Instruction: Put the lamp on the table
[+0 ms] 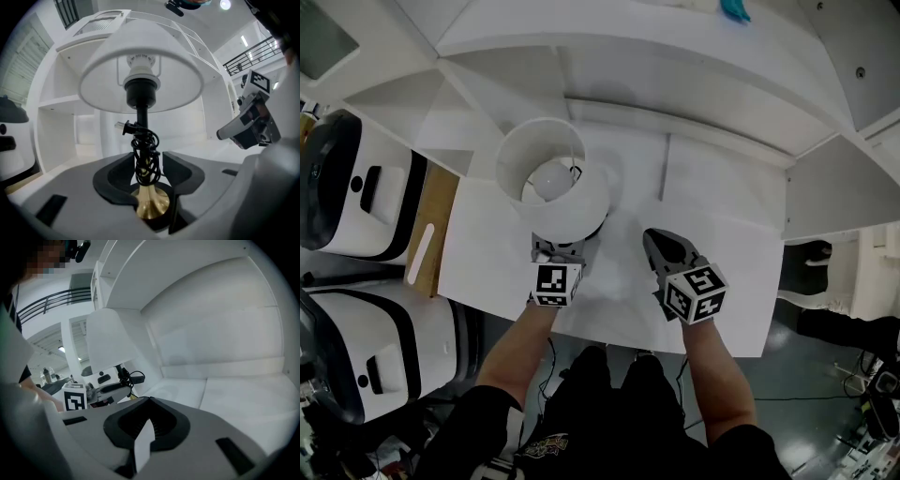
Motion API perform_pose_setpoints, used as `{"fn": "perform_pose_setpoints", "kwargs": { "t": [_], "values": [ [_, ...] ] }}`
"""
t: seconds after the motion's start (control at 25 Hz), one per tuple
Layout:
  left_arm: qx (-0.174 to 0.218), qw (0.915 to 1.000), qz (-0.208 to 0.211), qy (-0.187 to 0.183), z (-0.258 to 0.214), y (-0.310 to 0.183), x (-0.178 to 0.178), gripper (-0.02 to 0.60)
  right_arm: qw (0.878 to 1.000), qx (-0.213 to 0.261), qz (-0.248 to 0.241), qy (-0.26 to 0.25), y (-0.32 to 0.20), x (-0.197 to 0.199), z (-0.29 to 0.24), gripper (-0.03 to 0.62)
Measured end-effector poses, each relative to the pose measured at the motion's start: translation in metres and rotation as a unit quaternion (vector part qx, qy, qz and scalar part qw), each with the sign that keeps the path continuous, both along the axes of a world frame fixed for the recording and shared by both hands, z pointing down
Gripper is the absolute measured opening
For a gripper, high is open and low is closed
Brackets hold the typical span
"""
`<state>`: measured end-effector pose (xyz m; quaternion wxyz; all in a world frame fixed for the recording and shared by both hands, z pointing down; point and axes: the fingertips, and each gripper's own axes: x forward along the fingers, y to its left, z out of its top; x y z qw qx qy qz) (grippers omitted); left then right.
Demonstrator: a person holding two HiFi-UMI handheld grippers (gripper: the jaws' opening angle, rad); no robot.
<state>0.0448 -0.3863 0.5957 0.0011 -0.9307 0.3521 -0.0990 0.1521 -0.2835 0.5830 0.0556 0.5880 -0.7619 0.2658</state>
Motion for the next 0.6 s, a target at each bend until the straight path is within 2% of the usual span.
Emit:
{"fn": "perform_pose_setpoints", "kwargs": {
  "t": [0.36,0.44,0.52,0.6],
  "values": [
    [-0.026,0.9983,-0.048,-0.018,-0.002,0.078,-0.040,0.166,0.999,0.018,-0.050,-0.001,0.026,-0.011,-0.022,0.025],
    [-0.028,0.9978,-0.055,-0.023,-0.009,0.097,-0.046,0.121,0.998,0.023,-0.061,-0.002,0.036,-0.015,-0.030,0.026],
    [-0.037,0.9967,-0.067,-0.026,-0.016,0.115,-0.053,0.027,0.997,0.028,-0.074,0.000,0.048,-0.019,-0.037,0.025],
    [-0.056,0.9950,-0.081,-0.018,-0.024,0.134,-0.059,0.008,0.995,0.033,-0.089,0.005,0.060,-0.023,-0.045,0.026]
  ]
}}
